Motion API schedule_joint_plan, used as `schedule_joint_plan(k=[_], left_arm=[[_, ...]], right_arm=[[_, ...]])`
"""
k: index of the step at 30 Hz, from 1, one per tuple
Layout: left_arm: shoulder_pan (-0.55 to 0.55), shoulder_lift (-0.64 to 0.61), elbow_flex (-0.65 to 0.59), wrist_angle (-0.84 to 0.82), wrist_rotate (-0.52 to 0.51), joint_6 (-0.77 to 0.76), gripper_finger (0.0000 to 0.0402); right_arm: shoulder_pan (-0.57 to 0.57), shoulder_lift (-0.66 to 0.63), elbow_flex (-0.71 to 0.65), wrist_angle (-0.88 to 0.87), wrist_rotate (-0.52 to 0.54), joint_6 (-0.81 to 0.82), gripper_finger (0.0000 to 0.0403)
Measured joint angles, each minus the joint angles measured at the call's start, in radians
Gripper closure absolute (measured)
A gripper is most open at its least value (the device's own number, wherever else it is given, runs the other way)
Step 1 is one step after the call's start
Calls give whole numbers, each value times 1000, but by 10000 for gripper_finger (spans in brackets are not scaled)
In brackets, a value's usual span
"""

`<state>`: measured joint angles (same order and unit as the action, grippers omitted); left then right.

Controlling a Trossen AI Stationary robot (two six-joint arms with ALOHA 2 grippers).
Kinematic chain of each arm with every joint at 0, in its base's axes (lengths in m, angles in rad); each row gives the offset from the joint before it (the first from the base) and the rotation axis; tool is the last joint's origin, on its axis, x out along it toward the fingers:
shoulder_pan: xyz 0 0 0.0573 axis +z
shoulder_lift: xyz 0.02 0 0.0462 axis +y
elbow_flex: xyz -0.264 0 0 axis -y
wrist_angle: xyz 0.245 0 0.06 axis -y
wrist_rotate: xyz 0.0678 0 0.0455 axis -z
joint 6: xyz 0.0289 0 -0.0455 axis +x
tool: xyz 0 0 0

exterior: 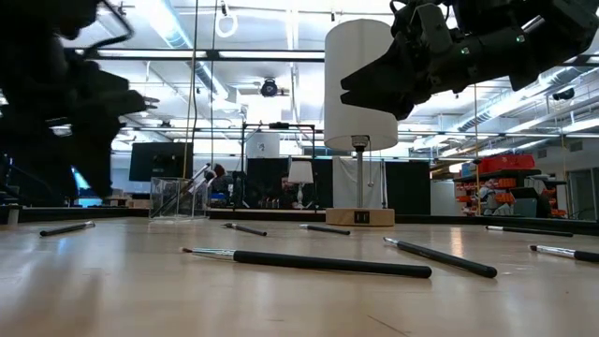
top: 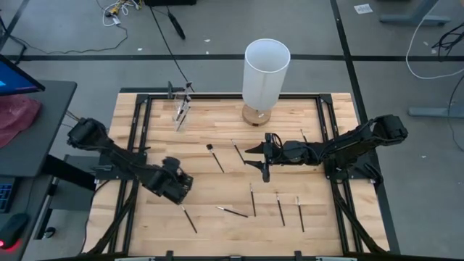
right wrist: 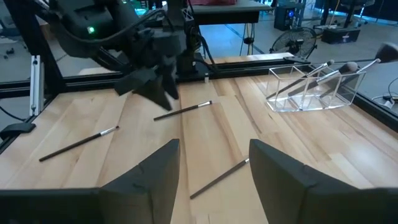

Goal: Put items in baskets/containers
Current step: Put the black eyeshadow brush into the transparent organizer

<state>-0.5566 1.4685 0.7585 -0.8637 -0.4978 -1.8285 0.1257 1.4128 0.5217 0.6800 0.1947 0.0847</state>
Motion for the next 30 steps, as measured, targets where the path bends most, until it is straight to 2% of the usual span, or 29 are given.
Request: schedule_joint_plan(k=[5, 15, 20, 24, 30], left_arm=[[-27, 27, -19, -31, -88, -138, 186], [5, 174, -29, -130, -73, -198, 225], [5, 237, -29, -80, -84, -206, 245], [4, 281, -27, -35, -109, -206, 285], [1, 297, -50, 24, -128, -203, 383]], right_arm=[[0, 0, 0, 16, 0, -18, 206], [-8, 0, 0, 18, 0, -21, 206], [-11, 0, 0, 18, 0, -21, 206], [-19, 0, 0, 23, 0, -21, 206], [-24, 0, 0, 24, 0, -15, 206]])
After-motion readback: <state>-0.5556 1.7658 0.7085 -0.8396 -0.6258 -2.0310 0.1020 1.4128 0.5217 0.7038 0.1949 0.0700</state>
